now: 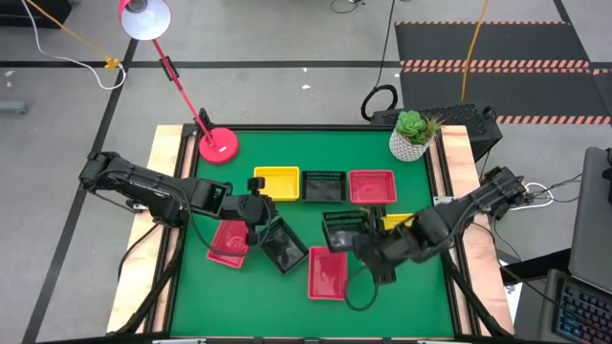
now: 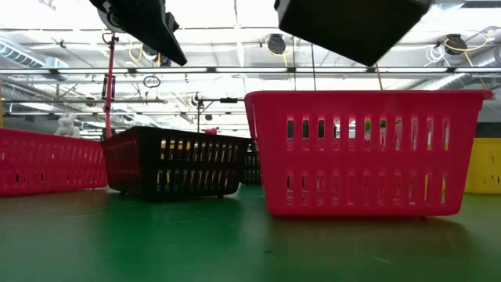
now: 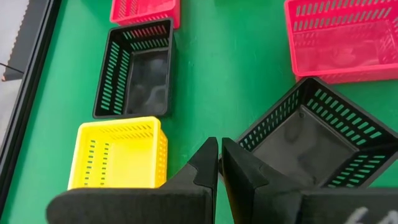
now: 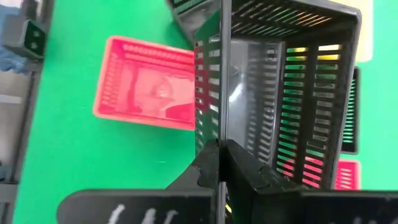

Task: Stack baskets by color
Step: Stack the bottom right black bin on top of the top black bin

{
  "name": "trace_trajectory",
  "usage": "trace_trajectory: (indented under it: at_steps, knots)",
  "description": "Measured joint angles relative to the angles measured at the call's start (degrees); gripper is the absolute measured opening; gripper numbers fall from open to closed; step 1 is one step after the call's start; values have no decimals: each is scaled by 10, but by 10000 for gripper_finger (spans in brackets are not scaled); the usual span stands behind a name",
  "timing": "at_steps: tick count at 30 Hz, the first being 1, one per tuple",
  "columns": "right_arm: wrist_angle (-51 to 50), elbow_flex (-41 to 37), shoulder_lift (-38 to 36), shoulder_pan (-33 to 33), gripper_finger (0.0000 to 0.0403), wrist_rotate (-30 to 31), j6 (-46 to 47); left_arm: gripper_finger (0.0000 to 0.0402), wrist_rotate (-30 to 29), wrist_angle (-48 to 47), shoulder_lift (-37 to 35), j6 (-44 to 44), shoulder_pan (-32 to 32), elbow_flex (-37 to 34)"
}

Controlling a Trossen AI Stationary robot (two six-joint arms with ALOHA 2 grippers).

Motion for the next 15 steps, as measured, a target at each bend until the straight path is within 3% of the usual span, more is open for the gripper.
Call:
trace_trajectory:
  at_steps: [8, 15]
  knots:
    - [-36, 43, 6, -58, 2, 8, -66, 26, 0, -11, 0, -9, 0, 0]
    - [-102, 132, 68, -112, 2, 34, -142, 26, 0, -13, 0, -9, 0, 0]
